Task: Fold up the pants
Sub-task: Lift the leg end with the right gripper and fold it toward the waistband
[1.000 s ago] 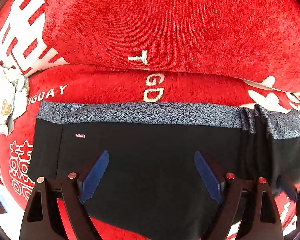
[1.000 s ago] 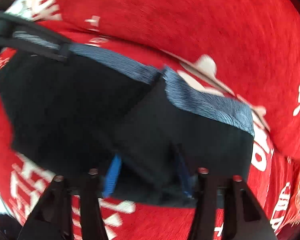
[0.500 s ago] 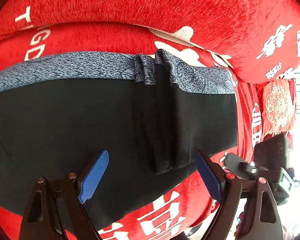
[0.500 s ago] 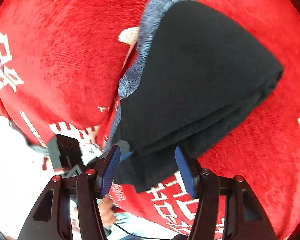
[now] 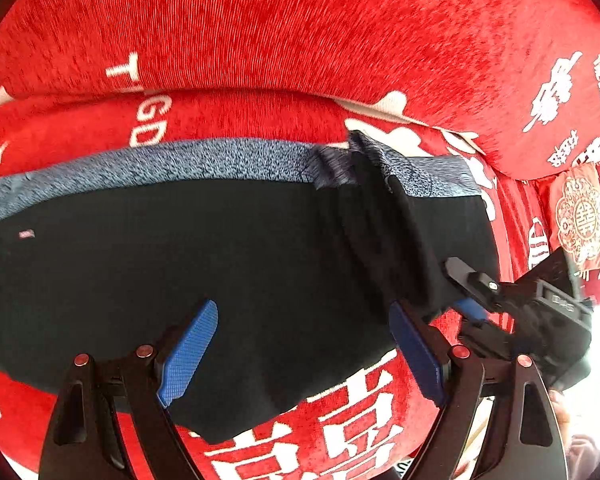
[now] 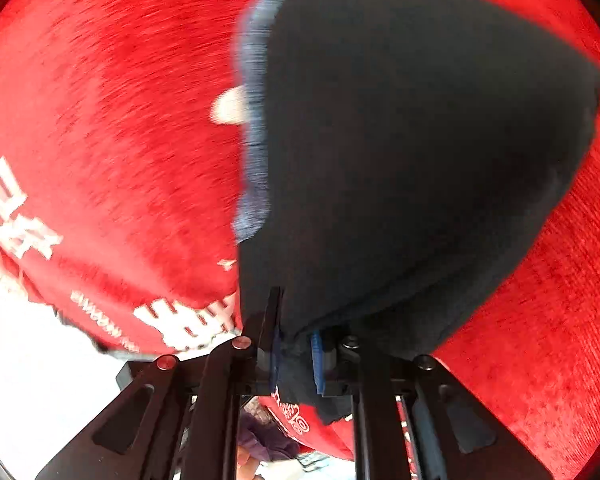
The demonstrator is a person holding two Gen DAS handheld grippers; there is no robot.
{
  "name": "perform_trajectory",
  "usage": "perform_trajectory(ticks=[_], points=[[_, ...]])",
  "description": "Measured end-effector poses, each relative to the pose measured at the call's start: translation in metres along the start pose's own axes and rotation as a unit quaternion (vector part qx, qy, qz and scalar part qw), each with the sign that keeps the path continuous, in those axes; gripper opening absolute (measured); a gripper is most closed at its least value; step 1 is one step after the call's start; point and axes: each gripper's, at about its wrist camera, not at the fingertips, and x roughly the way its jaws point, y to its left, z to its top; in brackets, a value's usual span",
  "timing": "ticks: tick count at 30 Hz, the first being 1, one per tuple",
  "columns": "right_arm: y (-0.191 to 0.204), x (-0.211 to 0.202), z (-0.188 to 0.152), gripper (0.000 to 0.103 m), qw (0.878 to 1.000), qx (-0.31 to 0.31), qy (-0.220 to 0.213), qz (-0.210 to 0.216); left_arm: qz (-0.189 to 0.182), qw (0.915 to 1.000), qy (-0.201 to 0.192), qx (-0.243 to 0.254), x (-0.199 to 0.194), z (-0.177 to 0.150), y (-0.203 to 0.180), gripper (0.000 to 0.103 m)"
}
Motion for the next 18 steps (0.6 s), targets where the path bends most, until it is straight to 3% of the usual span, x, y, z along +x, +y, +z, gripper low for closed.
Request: perform_trajectory(ticks=[2, 4, 7, 8, 9, 10, 12, 15, 18], points=[[0.009, 0.006, -0.008, 0.014, 0.999, -0.027, 0.016, -0.014, 0.014, 0.9999, -0.004, 0.007, 0.000, -0.003, -0.002, 0.089], [0.003, 0.018, -0.013, 0.014, 0.997, -0.039, 0.024, -0.056, 0.029, 0.9996, -0.001, 0.005, 0.004, -0.004, 0.000, 0.089], [-0.019, 0.036, -0.010, 0.015, 0.994, -0.020, 0.028, -0.100, 0.028, 0.9996, 0.000, -0.003, 0.004, -0.005, 0.001, 0.089], [-0.021, 0.037, -0.010, 0.016, 0.996, -0.011, 0.026, -0.089, 0.032, 0.9995, -0.005, 0.003, 0.001, -0.005, -0.001, 0.089], [-0.018, 0.036, -0.009, 0.022, 0.995, -0.015, 0.034, -0.088, 0.032, 0.9994, -0.008, 0.010, 0.000, -0.004, -0.002, 0.089], [-0.013, 0.034, -0.011, 0.029, 0.994, -0.030, 0.050, -0.092, 0.027, 0.9994, -0.010, 0.016, -0.002, -0.003, -0.004, 0.089], [0.012, 0.028, -0.017, 0.057, 0.986, -0.095, 0.100, -0.097, -0.002, 0.9997, -0.003, 0.026, -0.003, 0.000, -0.008, 0.089], [0.048, 0.001, -0.021, 0.061, 0.972, -0.190, 0.121, -0.072, -0.046, 0.9979, 0.015, 0.043, 0.005, 0.007, -0.020, 0.089], [0.074, -0.038, 0.010, 0.061, 0.964, -0.246, 0.062, -0.080, -0.077, 0.9945, 0.039, 0.060, 0.027, 0.016, -0.035, 0.089]])
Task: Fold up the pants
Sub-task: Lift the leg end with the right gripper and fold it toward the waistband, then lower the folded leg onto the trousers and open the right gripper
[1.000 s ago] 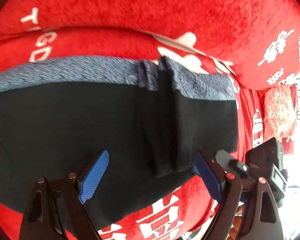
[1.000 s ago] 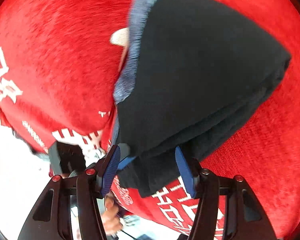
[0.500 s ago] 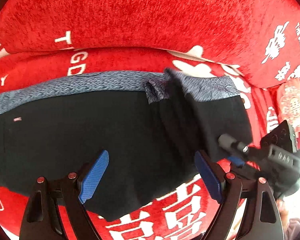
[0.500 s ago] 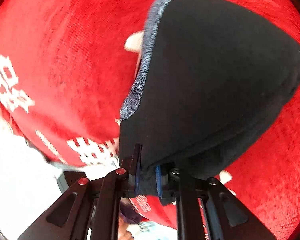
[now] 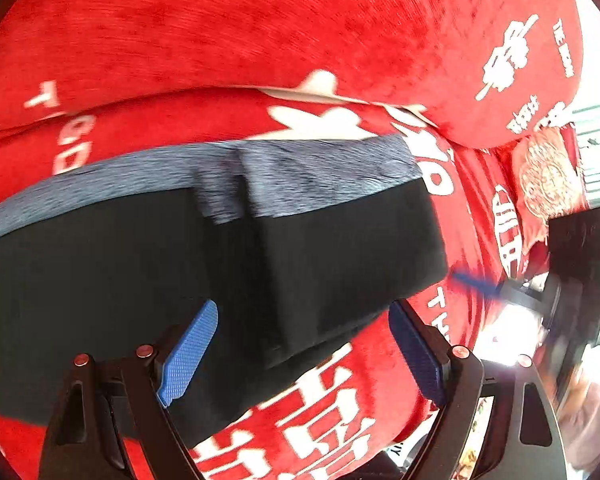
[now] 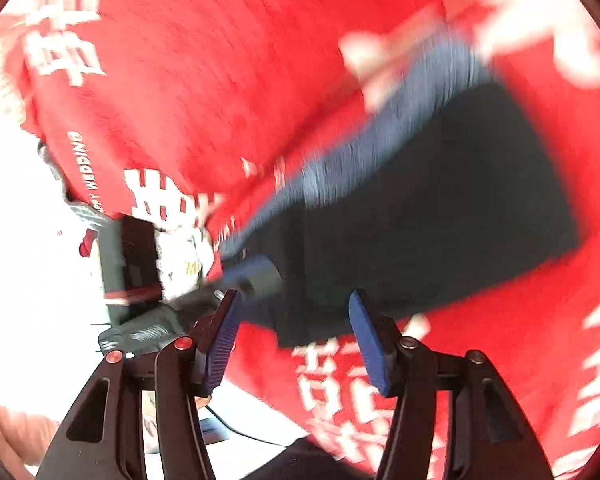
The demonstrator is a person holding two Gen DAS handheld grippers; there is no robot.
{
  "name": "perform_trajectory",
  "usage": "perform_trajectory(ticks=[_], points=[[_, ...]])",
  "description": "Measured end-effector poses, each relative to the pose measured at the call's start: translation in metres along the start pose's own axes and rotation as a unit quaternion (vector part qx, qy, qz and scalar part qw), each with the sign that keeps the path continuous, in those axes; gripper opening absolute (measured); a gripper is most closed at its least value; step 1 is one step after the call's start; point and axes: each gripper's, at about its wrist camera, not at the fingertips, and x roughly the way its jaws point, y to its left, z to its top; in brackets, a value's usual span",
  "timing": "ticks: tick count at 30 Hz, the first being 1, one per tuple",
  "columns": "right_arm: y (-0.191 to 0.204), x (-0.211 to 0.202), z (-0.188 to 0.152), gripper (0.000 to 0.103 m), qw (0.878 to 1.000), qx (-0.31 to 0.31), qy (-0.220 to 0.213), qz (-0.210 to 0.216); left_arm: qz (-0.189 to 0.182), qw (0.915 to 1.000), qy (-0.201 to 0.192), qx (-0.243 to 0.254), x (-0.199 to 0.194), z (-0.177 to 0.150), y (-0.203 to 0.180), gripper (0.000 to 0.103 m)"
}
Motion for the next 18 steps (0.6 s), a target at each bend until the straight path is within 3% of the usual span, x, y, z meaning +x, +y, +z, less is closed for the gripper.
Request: perform_trajectory(ticks=[2, 3, 5, 8, 10, 12, 16, 18], points=[[-0.018, -0.019, 0.028, 0.062, 0.998, 0.008, -0.038, -0.040, -0.005, 0.9999, 0.012, 0.000, 0.014, 0.004, -0.001, 0.087], [-0.034, -0.025, 0.043, 0.062, 0.997, 0.015, -0.051, -0.059, -0.009, 0.9997, 0.022, -0.004, 0.023, 0.006, -0.001, 0.076], [-0.062, -0.028, 0.063, 0.062, 0.994, 0.032, -0.054, -0.086, -0.011, 0.9992, 0.036, -0.013, 0.033, 0.005, 0.001, 0.072], [-0.100, -0.004, 0.086, 0.063, 0.995, 0.070, -0.022, -0.071, -0.011, 0.9994, 0.027, -0.019, 0.035, 0.003, 0.003, 0.070], [-0.117, 0.019, 0.087, 0.059, 0.995, 0.091, 0.013, -0.044, 0.002, 0.9996, 0.023, -0.015, 0.035, 0.001, 0.002, 0.061], [-0.118, 0.034, 0.089, 0.041, 0.993, 0.108, 0.021, -0.051, 0.018, 0.9995, 0.022, -0.014, 0.033, -0.001, 0.002, 0.054], [-0.083, 0.032, 0.083, 0.034, 0.996, 0.071, 0.035, -0.050, 0.056, 0.9983, 0.011, -0.004, 0.020, -0.012, 0.001, 0.054], [-0.068, 0.036, 0.079, 0.033, 0.992, 0.018, 0.043, -0.118, 0.092, 0.9958, 0.004, -0.002, 0.020, -0.017, 0.003, 0.054]])
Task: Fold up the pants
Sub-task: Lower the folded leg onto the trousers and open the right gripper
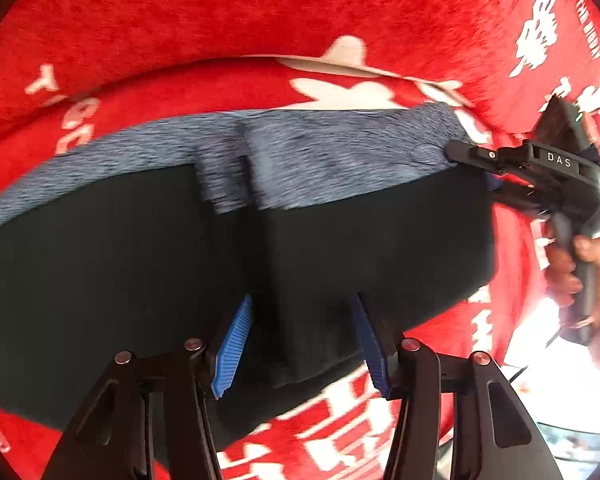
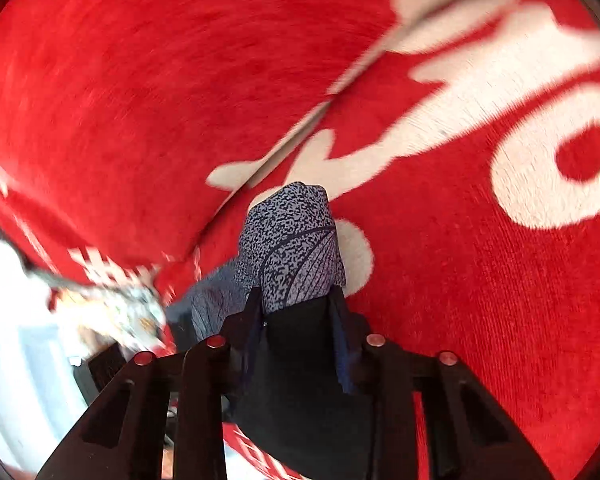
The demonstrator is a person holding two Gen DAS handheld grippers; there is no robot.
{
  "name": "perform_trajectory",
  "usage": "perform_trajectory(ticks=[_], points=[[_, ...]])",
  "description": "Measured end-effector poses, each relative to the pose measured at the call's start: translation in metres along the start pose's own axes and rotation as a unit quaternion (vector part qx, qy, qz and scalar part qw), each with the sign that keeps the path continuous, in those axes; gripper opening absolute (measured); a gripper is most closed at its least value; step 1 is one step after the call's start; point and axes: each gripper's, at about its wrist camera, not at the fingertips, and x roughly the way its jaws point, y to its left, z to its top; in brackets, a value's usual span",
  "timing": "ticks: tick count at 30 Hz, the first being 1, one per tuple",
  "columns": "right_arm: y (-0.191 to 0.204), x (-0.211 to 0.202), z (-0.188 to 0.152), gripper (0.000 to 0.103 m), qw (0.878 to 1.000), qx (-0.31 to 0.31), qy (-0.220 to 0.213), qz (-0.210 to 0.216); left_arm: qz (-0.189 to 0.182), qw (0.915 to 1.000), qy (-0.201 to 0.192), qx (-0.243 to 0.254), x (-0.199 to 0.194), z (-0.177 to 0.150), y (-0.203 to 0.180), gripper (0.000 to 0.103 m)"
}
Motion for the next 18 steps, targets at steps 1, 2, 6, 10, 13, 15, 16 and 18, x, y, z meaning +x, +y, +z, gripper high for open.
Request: perform_trajectory(ticks=[1, 2, 6, 10, 13, 15, 16, 18], points=[[0.008, 0.007, 0.001, 0.034, 0.998, -0.033, 0.003, -0.062, 0.007, 1.0000, 0.001, -0.006, 0.001, -0.002, 0.002, 0.054], [0.016, 0.018, 0.003, 0.039, 0.992, -0.063, 0.003, -0.113, 0.010, 0.9999, 0.000, -0.013, 0.000, -0.003, 0.004, 0.055], [0.046, 0.035, 0.001, 0.060, 0.979, -0.103, -0.011, -0.174, 0.034, 0.9987, -0.033, -0.015, -0.022, 0.001, 0.003, 0.060], [0.068, 0.003, -0.016, 0.051, 0.971, -0.118, -0.063, -0.200, 0.035, 0.9969, -0.069, 0.012, -0.044, 0.017, -0.010, 0.060], [0.077, -0.023, -0.028, 0.009, 0.973, -0.129, -0.094, -0.167, 0.018, 0.9967, -0.078, 0.014, -0.038, 0.035, -0.024, 0.060], [0.059, -0.031, -0.024, 0.009, 0.981, -0.122, -0.071, -0.132, 0.016, 0.9972, -0.072, 0.012, -0.022, 0.047, -0.033, 0.060], [0.058, -0.019, -0.023, 0.009, 0.984, -0.116, -0.056, -0.120, 0.023, 0.9974, -0.068, 0.010, -0.012, 0.050, -0.034, 0.060], [0.057, 0.007, -0.019, 0.009, 0.990, -0.095, -0.033, -0.101, 0.058, 0.9969, -0.053, 0.003, 0.012, 0.050, -0.027, 0.060]])
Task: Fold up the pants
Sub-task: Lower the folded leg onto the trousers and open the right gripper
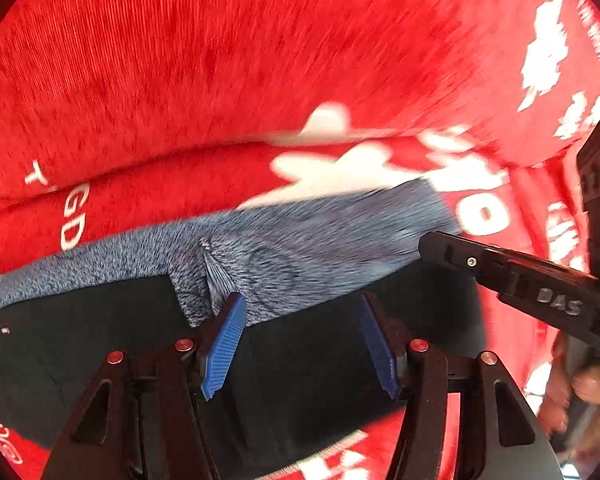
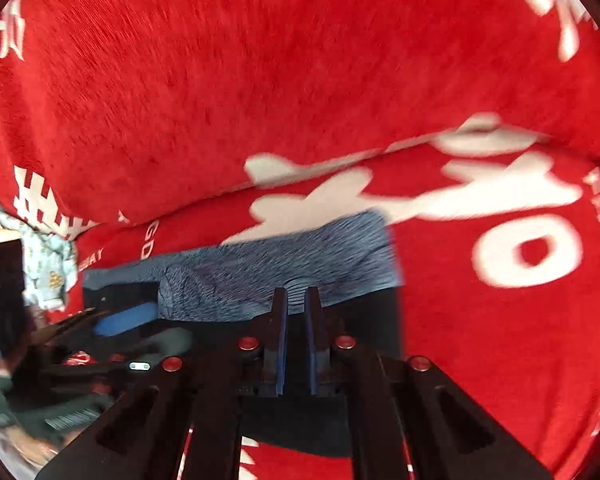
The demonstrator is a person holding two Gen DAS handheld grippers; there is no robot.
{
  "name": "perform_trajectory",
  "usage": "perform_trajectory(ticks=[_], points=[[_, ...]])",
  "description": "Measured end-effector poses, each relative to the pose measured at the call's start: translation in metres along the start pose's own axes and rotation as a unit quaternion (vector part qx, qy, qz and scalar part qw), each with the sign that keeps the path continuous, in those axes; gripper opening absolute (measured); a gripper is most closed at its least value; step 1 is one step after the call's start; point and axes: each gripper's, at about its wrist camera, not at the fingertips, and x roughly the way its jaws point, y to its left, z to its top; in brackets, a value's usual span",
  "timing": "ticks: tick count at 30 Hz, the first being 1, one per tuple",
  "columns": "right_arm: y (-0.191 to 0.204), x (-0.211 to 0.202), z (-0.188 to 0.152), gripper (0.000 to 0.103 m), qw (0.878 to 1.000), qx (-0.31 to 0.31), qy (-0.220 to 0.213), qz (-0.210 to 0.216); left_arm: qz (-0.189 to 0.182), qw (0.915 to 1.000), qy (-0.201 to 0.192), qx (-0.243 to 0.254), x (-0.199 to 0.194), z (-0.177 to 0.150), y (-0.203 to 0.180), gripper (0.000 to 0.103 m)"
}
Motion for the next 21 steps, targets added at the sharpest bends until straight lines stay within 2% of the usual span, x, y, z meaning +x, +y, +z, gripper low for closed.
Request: perform_trajectory(ticks=[2, 4, 5, 9, 10, 13, 14, 16, 18, 21], points=[[-0.012, 0.035, -0.006, 0.009, 0.997, 0.054, 0.041, 0.033, -0.006, 1.0000, -0.003, 0.002, 0.005, -0.009, 0.006, 0.060], [-0.015, 0.041, -0.009, 0.006, 0.994, 0.088, 0.022, 0.059, 0.003, 0.9996, -0.010, 0.028, -0.002, -0.019, 0.006, 0.060], [-0.013, 0.042, -0.010, 0.006, 0.993, 0.091, 0.022, 0.068, 0.024, 0.9991, -0.002, 0.034, -0.006, -0.026, 0.010, 0.060], [0.015, 0.053, -0.014, 0.010, 0.992, 0.062, 0.050, 0.102, 0.017, 0.9992, 0.022, -0.027, -0.016, -0.047, 0.051, 0.062], [0.025, 0.057, -0.014, 0.010, 0.992, 0.052, 0.056, 0.104, 0.027, 0.9986, 0.020, -0.041, -0.023, -0.052, 0.061, 0.067], [0.051, 0.073, -0.015, 0.010, 0.991, 0.037, 0.060, 0.117, 0.077, 0.9958, 0.014, -0.048, -0.037, -0.062, 0.078, 0.069], [0.058, 0.080, -0.017, 0.010, 0.990, 0.038, 0.062, 0.121, 0.083, 0.9953, 0.015, -0.047, -0.039, -0.066, 0.080, 0.069], [0.072, 0.088, -0.024, 0.010, 0.991, 0.031, 0.067, 0.111, 0.093, 0.9943, 0.019, -0.048, -0.041, -0.071, 0.085, 0.069], [0.079, 0.081, -0.030, 0.010, 0.995, 0.017, 0.051, 0.085, 0.102, 0.9933, 0.025, -0.048, -0.041, -0.075, 0.090, 0.069], [0.089, 0.079, -0.045, 0.010, 0.995, -0.002, 0.071, 0.075, 0.108, 0.9916, 0.036, -0.060, -0.039, -0.078, 0.094, 0.069]])
